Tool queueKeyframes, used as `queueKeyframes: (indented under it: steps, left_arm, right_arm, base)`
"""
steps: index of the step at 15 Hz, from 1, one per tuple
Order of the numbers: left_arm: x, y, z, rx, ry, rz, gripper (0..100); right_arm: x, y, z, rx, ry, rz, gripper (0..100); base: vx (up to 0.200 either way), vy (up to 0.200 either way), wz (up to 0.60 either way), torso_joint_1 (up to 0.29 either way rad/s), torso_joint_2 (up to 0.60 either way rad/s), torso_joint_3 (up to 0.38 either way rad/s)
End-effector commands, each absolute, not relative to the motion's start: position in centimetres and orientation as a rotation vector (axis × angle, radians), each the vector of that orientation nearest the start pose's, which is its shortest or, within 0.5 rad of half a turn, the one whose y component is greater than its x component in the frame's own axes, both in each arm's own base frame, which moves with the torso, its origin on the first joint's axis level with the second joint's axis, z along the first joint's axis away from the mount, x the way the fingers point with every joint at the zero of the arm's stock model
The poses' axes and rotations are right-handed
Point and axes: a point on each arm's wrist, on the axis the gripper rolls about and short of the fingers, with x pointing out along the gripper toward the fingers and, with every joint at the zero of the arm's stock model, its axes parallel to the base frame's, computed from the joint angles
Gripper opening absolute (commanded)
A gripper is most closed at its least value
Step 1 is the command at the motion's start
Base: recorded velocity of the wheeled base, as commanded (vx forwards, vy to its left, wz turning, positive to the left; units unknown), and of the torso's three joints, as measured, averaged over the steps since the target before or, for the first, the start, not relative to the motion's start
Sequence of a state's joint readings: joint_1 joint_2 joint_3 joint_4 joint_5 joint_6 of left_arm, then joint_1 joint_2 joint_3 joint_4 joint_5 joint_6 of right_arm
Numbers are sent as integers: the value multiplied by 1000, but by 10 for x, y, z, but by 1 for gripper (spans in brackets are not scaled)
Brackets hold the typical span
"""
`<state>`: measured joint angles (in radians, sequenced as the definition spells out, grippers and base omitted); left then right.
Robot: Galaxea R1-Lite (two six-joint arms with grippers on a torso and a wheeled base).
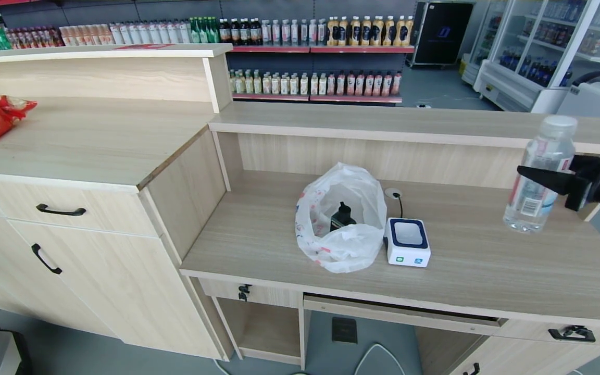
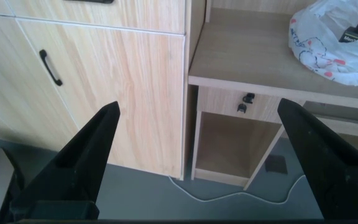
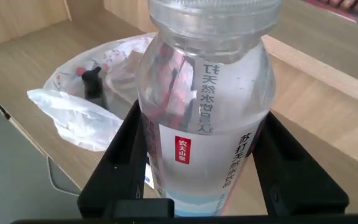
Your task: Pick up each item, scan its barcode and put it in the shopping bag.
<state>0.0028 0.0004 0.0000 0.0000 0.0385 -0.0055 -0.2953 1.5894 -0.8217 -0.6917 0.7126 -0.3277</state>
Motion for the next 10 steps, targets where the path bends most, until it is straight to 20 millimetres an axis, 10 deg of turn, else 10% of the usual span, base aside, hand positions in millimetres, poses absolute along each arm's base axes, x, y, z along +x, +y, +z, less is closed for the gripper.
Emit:
queueKeyframes:
  steps: [1, 6, 10]
  left_arm:
    - [-23, 1, 75, -6, 0, 41, 100]
    - [-23, 1, 75, -6, 0, 41, 100]
    - [-23, 1, 75, -6, 0, 41, 100]
  right_arm:
    - [233, -87, 238, -301, -7, 255, 0]
    - [229, -96, 242, -319, -28, 197, 0]
    - [239, -97, 245, -242, -50, 107, 0]
  base:
    - [0, 0, 0, 0, 0, 0]
    - [0, 0, 0, 0, 0, 0]
    - [0, 0, 600, 1, 5, 0]
